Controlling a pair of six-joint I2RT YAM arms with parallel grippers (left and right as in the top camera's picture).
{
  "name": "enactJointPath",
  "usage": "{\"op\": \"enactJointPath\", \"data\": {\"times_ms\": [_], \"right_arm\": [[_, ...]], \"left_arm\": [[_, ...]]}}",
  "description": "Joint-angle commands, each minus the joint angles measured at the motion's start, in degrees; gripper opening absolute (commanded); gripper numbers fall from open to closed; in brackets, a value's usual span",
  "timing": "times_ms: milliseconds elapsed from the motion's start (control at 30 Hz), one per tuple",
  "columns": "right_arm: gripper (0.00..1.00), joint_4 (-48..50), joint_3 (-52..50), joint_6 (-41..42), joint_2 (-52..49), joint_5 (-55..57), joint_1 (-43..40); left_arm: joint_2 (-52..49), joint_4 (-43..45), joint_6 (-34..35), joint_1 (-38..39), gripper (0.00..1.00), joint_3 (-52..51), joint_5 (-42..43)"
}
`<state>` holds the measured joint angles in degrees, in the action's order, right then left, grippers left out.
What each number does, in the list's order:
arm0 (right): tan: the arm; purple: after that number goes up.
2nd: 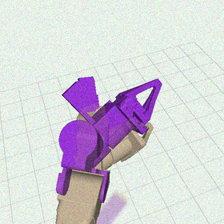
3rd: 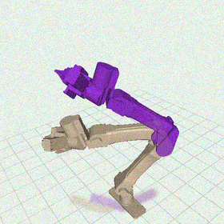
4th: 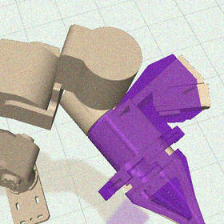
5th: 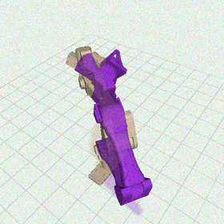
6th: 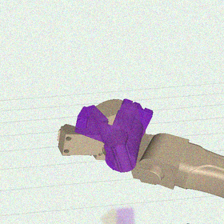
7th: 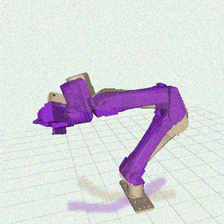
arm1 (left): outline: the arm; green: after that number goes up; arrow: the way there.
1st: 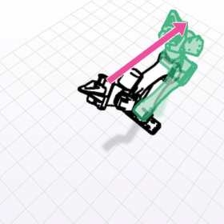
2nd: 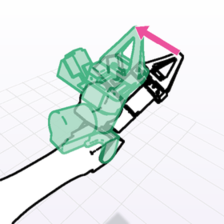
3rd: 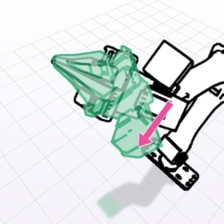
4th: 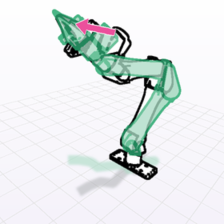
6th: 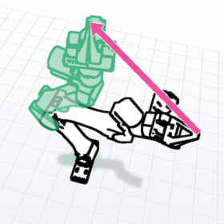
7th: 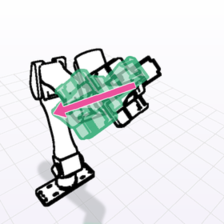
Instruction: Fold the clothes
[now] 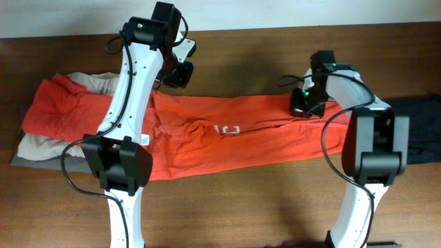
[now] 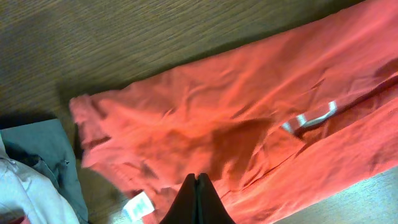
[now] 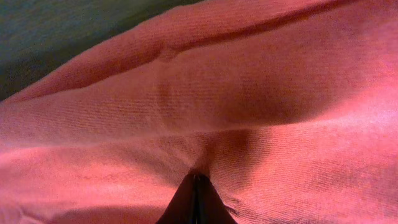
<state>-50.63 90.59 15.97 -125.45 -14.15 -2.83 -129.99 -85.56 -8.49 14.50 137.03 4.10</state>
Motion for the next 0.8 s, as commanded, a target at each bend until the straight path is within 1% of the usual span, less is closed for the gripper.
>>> {"op": "enactJointPath", "data": {"times_ms": [0, 100, 167, 233, 300, 400, 467, 533, 567, 600, 667, 733, 767], "right_arm": [[0.04, 0.7, -4.8, 3.0, -3.3, 13.7, -6.5], [0.04, 0.4, -4.7, 3.0, -3.3, 12.9, -10.2], [0.04, 0.1, -4.2, 1.2, -3.2, 9.5, -12.1], [0.05, 0.1, -3.7, -2.9, -2.9, 2.8, -13.2], [0.08, 0.1, -3.3, -5.5, -2.1, -3.0, -13.6], [0.10, -0.1, -3.2, -5.7, 0.0, -8.1, -13.6], [0.14, -0.2, -3.2, -5.7, 1.8, -10.3, -13.6], [0.23, -0.3, -3.2, -5.7, 4.2, -12.8, -13.6], [0.27, -0.3, -3.2, -5.7, 5.4, -13.8, -13.6], [0.33, -0.5, -3.2, -5.7, 6.9, -14.9, -13.6], [0.47, -1.1, -3.2, -5.7, 10.3, -17.0, -13.2], [0.63, -1.9, -3.2, -5.6, 13.0, -17.3, -12.5], [0.71, -2.3, -3.2, -5.7, 14.5, -17.1, -12.1]], "left_arm": [[0.5, 0.0, 0.7, 0.1, 0.00, 0.2, 0.6], [0.5, 0.0, 0.7, 0.0, 0.01, 0.2, 0.6], [0.5, 0.1, 0.7, 0.0, 0.10, 0.2, 0.6], [0.5, 0.1, 0.7, 0.0, 0.14, 0.2, 0.6], [0.5, 0.3, 0.8, 0.0, 0.14, 0.2, 0.6], [0.7, 0.5, 1.4, 0.0, 0.13, 0.2, 0.7], [0.9, 0.2, 1.4, 0.0, 0.14, 0.2, 1.0], [0.9, -0.7, 1.4, 0.0, 0.20, 0.2, 3.1], [0.8, -1.0, 1.4, 0.0, 0.26, 0.0, 4.2], [0.8, -1.2, 1.3, 0.0, 0.35, -0.3, 4.3], [0.7, -0.8, 1.2, 0.0, 0.48, -1.1, 4.1], [0.5, 0.2, 1.2, 0.0, 0.55, -2.3, 4.1], [0.4, 1.0, 1.2, 0.0, 0.56, -3.1, 4.1]]}}
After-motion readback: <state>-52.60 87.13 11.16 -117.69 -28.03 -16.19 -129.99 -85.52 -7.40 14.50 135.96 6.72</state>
